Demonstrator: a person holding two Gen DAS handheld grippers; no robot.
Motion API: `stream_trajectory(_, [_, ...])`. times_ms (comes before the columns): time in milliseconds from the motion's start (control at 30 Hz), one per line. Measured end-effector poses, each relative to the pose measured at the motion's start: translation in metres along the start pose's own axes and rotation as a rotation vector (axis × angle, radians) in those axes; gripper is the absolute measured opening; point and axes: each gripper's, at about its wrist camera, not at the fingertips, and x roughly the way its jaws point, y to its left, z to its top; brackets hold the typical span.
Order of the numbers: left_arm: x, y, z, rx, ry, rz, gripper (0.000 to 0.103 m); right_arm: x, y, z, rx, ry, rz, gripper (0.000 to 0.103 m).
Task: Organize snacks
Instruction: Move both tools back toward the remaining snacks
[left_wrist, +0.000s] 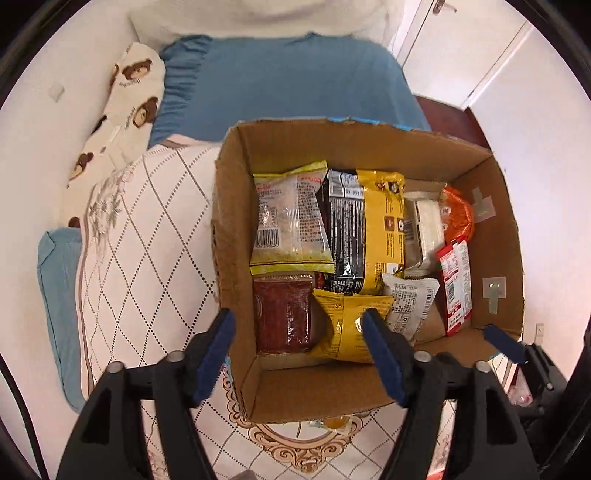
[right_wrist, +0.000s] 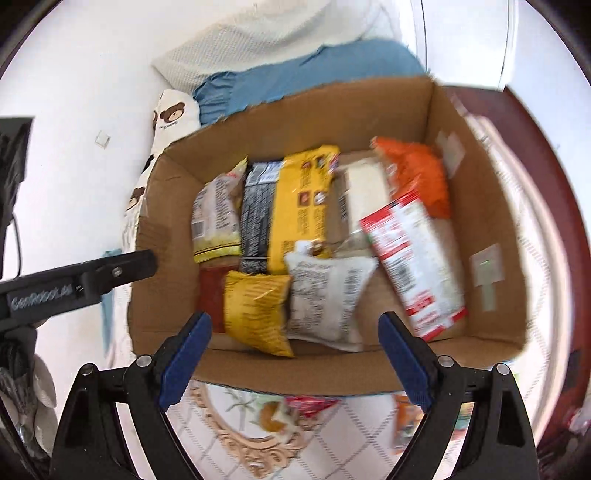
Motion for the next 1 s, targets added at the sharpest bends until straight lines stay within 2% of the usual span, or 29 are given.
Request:
stream_trajectory(33, [-0.005,-0.001,-0.006,0.001,-0.035,0.012,0.086,-0.006,-0.002,-0.002,-0.013,-0.018,-0.022,0.094])
stream_trajectory(133, [-0.017,-0.002,-0.023,-0.009,-0.103,0.014,0.087,-0.025,-0.005,-0.008,-0.051,-0.081,-0.086,0.097])
stream_trajectory(200, [-0.028,-0.003,-0.034,-0.010,-0.152,0.017,0.098,-0.037,-0.007,-0.012,-0.076,-0.128,-0.125,0.097])
stream_trajectory(367, [-0.059,-0.014,-0.064,0.005,-0.294,0.050,0.098,-0.067,-0.006,-0.025,-0.137,-0.228,-0.193,0.099])
stream_trajectory(500, [-0.083,-0.021,-0.089,0.008,-0.386,0.048,0.098,-0.092,-0.003,-0.038,-0.170,-0.287,-0.205,0.099])
stream_trajectory(733, [-0.117,-0.027,-0.121,-0.004,-0.499,0.046,0.098,-0.136,-0.006,-0.061,-0.141,-0.379,-0.173,0.099])
stream_trajectory(833, [-0.127,-0.033,-0.133,0.003,-0.525,0.043,0.098,-0.157,-0.007,-0.070,-0.142,-0.423,-0.174,0.099])
stream_trajectory(1000, [-0.136,-0.042,-0.147,0.001,-0.551,0.034,0.098,-0.176,-0.010,-0.084,-0.136,-0.435,-0.136,0.099])
